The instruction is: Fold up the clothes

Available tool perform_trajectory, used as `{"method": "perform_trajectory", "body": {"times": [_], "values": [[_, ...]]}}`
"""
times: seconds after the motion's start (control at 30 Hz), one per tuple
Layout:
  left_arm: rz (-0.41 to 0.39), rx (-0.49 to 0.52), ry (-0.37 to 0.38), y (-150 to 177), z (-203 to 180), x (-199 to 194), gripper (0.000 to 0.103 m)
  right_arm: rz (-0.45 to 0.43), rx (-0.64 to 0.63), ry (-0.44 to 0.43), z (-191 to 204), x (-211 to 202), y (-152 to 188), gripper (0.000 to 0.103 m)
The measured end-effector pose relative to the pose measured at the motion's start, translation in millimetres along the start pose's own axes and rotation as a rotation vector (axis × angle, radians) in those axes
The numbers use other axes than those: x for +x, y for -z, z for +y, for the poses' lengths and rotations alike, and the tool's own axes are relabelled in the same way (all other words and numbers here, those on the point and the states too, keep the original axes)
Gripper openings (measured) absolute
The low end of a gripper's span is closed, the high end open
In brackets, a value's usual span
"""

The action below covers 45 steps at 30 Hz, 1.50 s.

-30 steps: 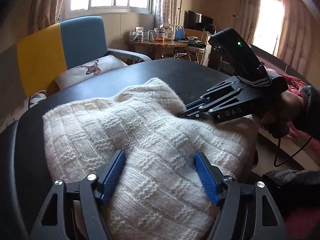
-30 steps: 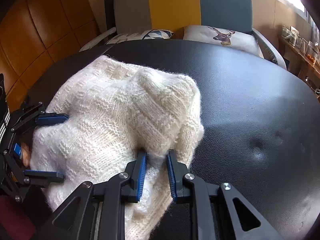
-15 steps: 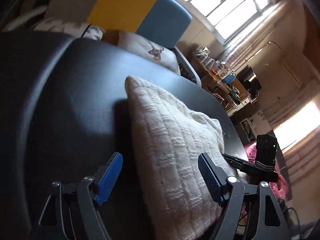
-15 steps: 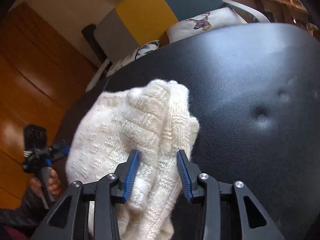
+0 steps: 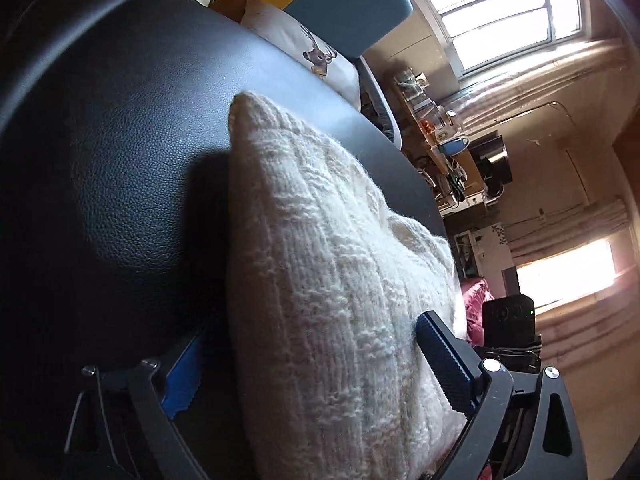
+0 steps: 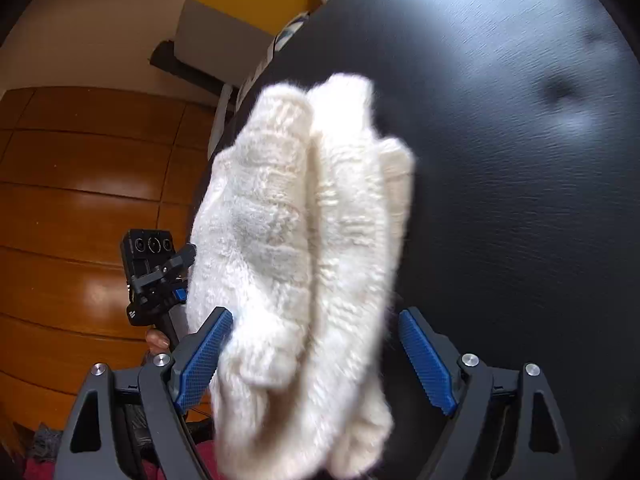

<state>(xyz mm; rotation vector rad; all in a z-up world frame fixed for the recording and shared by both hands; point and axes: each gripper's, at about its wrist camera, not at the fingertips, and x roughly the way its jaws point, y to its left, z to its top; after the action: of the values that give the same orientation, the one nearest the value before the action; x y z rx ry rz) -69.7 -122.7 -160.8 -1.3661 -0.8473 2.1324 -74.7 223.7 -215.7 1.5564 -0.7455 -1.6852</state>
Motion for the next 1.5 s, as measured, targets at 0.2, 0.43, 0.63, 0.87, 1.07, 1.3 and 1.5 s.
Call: {"method": "perform_trajectory", "body": {"times": [0.2, 0.43, 0.63, 0.87, 1.07, 1.3, 1.5], "values": [[0.074, 0.077, -0.086, -4.9, -15.6, 12.1, 0.1, 0.046, -0.052, -0.022, 14.3, 21.1, -11.5, 0.097], [0.061, 0.16, -0.127, 7.5, -34.0, 11.2, 0.061, 0.013, -0.206, 0.166, 44.0, 36.2, 6.2, 0.062], [-0.042, 0.307, -0.048, 27.6, -69.3, -3.6, 0.047, -0.138, -0.189, 0.138, 45.7, 14.3, 41.4, 0.051], [-0.014, 0.549, 0.161, 17.0, -166.8, 25.8, 0.047, -0.398, -0.148, 0.149, 43.2, -76.7, 81.8, 0.05], [0.065, 0.736, 0.279, -12.9, -268.4, 95.9, 0.048, -0.653, -0.109, 0.315, 36.9, -201.2, 98.3, 0.05], [0.213, 0.847, -0.02, -14.2, -318.6, 260.8, 0.059, -0.6, 0.12, 0.65, -58.3, -217.1, 78.5, 0.048], [0.228, 0.76, -0.148, -14.7, -291.7, 309.4, 0.075, -0.685, 0.12, 0.53, -85.0, -211.9, 100.9, 0.048]]}}
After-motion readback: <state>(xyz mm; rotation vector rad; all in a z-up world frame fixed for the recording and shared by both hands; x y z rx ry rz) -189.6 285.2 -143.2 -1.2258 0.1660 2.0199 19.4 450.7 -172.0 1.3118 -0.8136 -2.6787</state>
